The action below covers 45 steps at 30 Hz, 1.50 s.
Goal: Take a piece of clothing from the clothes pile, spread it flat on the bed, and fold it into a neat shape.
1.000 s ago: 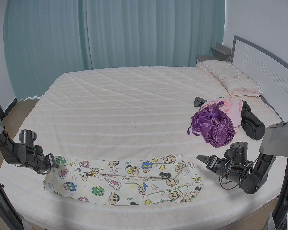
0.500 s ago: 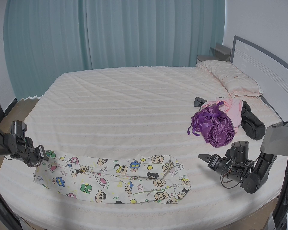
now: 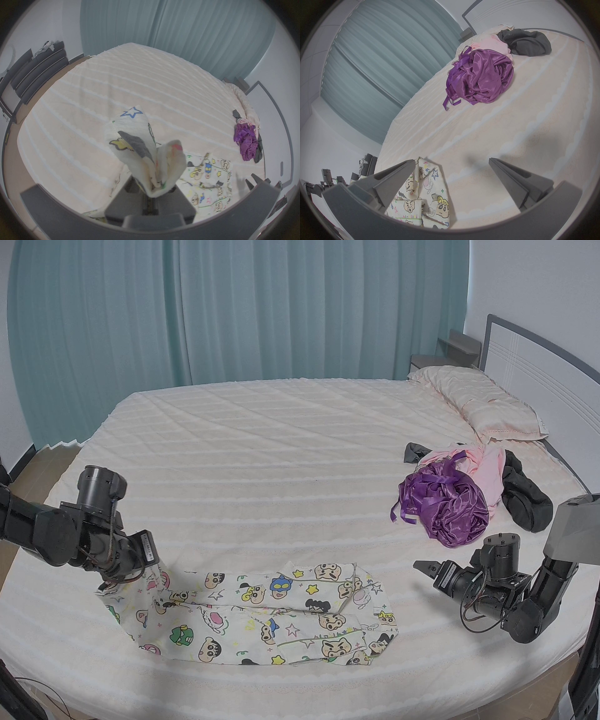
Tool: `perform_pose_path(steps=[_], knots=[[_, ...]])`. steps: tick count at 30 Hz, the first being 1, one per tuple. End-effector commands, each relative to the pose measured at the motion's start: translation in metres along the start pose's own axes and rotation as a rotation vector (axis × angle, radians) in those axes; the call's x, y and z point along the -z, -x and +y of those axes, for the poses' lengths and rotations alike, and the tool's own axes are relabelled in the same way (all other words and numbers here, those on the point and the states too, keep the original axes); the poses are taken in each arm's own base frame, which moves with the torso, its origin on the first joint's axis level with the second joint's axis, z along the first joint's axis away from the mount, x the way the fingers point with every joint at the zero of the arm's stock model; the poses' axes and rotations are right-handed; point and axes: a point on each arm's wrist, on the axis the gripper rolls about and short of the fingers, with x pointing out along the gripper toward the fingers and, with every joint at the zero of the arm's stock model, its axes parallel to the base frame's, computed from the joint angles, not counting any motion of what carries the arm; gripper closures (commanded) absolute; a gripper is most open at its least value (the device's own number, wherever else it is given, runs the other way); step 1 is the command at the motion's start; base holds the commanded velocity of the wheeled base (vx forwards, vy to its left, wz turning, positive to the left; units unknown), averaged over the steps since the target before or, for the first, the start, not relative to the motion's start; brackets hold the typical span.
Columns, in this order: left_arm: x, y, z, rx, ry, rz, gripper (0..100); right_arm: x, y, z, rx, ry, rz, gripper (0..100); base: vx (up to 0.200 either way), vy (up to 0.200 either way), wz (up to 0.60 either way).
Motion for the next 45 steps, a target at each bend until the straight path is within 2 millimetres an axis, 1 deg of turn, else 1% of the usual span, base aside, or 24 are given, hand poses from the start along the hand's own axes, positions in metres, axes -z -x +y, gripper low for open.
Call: perform_pose_path(steps=[1,2,3,5,10,19,20,23,31,38,45], knots=[[0.013,0.012,-0.060,0.066,-0.022,-0.019,100,-0.001,0.001,0.001,-0.003,0.003,-0.002,0,0.000,0.000,0.00],[0.016,0.014,-0.074,0.093,-0.037,-0.009,100,-0.001,0.001,0.001,-0.005,0.002,-0.002,0,0.000,0.000,0.00],[0.017,0.014,-0.077,0.098,-0.042,-0.005,100,-0.001,0.001,0.001,-0.005,0.002,-0.002,0,0.000,0.000,0.00],[0.021,0.015,-0.095,0.120,-0.073,0.016,100,-0.001,0.001,0.001,-0.004,0.003,-0.003,0,0.000,0.000,0.00],[0.034,0.015,-0.134,0.173,-0.075,0.052,100,-0.001,0.002,0.002,-0.006,0.006,-0.005,0,0.000,0.000,0.00],[0.053,0.014,-0.182,0.241,-0.160,0.092,100,-0.002,0.003,0.004,-0.013,0.009,-0.009,0,0.000,0.000,0.00],[0.054,0.014,-0.184,0.242,-0.163,0.092,100,-0.002,0.003,0.004,-0.013,0.009,-0.009,0,0.000,0.000,0.00],[0.056,0.018,-0.197,0.269,-0.165,0.093,100,-0.002,0.004,0.004,-0.014,0.010,-0.008,0,0.000,0.000,0.00],[0.060,0.037,-0.224,0.356,-0.186,0.086,100,-0.001,0.004,0.005,-0.016,0.012,-0.006,0,0.000,0.000,0.00],[0.066,0.043,-0.244,0.408,-0.202,0.076,100,-0.001,0.004,0.005,-0.016,0.012,-0.006,0,0.000,0.000,0.00],[0.063,0.043,-0.246,0.417,-0.199,0.071,100,-0.001,0.004,0.005,-0.016,0.014,-0.004,0,0.000,0.000,0.00]])
